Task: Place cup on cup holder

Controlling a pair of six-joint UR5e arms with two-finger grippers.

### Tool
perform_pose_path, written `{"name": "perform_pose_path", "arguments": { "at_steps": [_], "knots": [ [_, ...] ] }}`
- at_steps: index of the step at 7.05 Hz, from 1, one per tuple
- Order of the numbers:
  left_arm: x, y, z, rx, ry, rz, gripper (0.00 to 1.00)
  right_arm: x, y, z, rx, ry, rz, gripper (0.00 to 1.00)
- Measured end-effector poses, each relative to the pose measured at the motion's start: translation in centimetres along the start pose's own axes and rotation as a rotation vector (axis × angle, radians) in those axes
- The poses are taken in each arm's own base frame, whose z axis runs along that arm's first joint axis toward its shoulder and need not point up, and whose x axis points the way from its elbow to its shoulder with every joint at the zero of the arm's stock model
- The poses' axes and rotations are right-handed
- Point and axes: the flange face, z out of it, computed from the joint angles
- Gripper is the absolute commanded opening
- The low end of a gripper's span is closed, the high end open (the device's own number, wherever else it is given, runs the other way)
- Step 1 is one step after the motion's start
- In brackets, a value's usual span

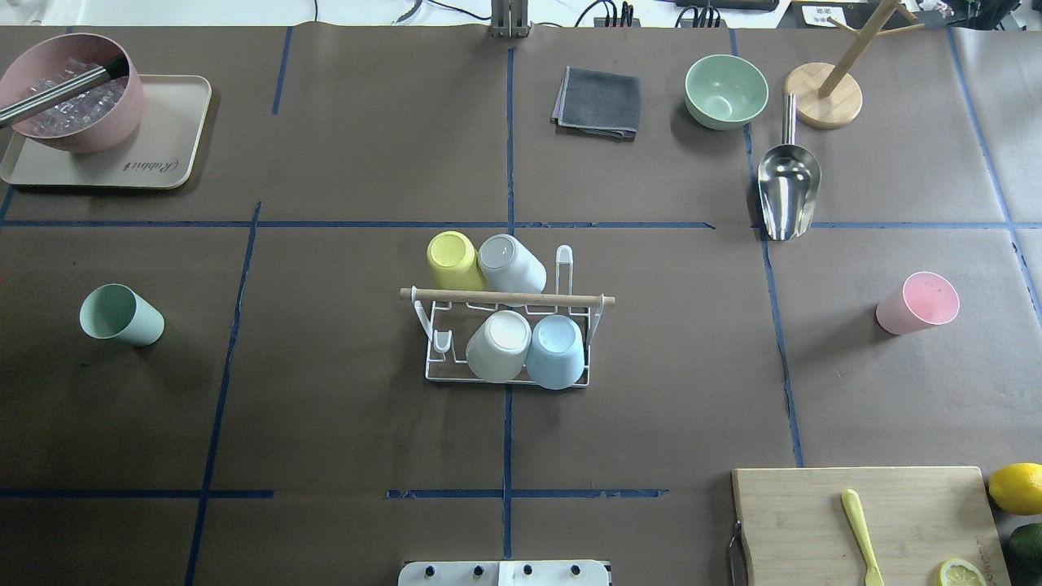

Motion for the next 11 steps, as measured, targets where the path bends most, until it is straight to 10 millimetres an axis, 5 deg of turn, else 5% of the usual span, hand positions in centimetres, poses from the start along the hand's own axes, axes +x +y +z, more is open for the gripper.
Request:
{"name": "perform_pose_path", "arguments": {
  "at_steps": [7,11],
  "knots": [
    [-1.3,0.6,-1.1,0.029,0.002,0.038,1.00,-0.2,-0.1,0.7,-0.015,0.003,-0.005,1.00],
    [1.5,-0.2,-3.4,0.068,-0.011,0.089,1.00,0.4,-1.2,2.8,-0.052,-0.077,0.063,1.00]
  ]
}}
